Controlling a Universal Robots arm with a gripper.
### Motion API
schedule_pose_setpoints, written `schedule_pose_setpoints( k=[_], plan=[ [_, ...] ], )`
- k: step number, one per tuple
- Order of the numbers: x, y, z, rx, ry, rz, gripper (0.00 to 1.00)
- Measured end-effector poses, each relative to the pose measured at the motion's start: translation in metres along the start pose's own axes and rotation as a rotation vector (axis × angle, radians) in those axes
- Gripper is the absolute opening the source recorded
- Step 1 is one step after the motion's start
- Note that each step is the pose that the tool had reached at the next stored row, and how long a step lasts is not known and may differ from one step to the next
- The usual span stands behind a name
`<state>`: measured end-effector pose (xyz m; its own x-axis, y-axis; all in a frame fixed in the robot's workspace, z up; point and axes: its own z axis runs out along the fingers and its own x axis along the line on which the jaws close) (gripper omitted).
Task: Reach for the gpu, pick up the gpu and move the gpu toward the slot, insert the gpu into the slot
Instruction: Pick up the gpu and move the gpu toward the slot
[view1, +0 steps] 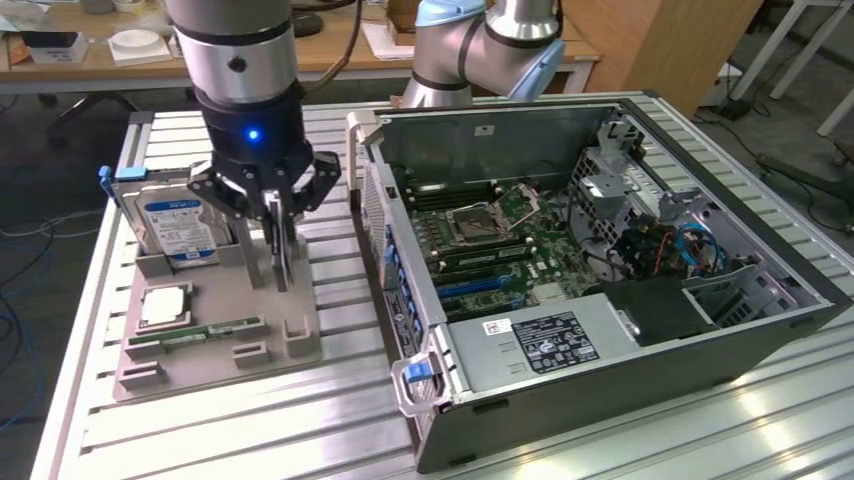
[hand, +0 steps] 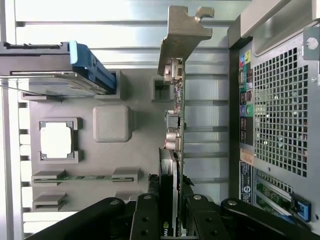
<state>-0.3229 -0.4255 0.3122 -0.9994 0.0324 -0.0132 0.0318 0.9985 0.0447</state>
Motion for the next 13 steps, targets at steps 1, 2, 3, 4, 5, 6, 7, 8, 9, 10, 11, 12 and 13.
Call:
schedule_pose_setpoints(
  k=[1, 2, 3, 4, 5, 6, 7, 8, 9, 10, 11, 12, 13],
  plan=[
    [0.000, 0.0001, -0.0030, 0.0000, 0.0001, 0.000, 0.27],
    [0.000, 0.0003, -0.0060, 0.0000, 0.0000, 0.000, 0.27],
    [0.000, 0.0004, -0.0089, 0.0000, 0.0000, 0.000, 0.27],
    [0.000, 0.0006, -0.0122, -0.0001, -0.0001, 0.000, 0.27],
    [0.000, 0.0007, -0.0156, 0.0000, 0.0000, 0.000, 0.27],
    [0.000, 0.0008, -0.0187, 0.0000, 0.0001, 0.000, 0.27],
    [0.000, 0.0010, -0.0220, 0.0000, 0.0001, 0.000, 0.27],
    [0.000, 0.0011, -0.0253, 0.0000, 0.0000, 0.000, 0.27],
    [0.000, 0.0013, -0.0285, 0.0000, 0.0000, 0.000, 0.27],
    [0.000, 0.0014, -0.0315, -0.0001, -0.0001, 0.000, 0.27],
    [0.000, 0.0015, -0.0349, 0.0000, 0.0000, 0.000, 0.27],
    [0.000, 0.0017, -0.0384, 0.0000, 0.0000, 0.000, 0.27],
    [-0.001, 0.0018, -0.0412, 0.0000, 0.0000, 0.000, 0.27]
  ],
)
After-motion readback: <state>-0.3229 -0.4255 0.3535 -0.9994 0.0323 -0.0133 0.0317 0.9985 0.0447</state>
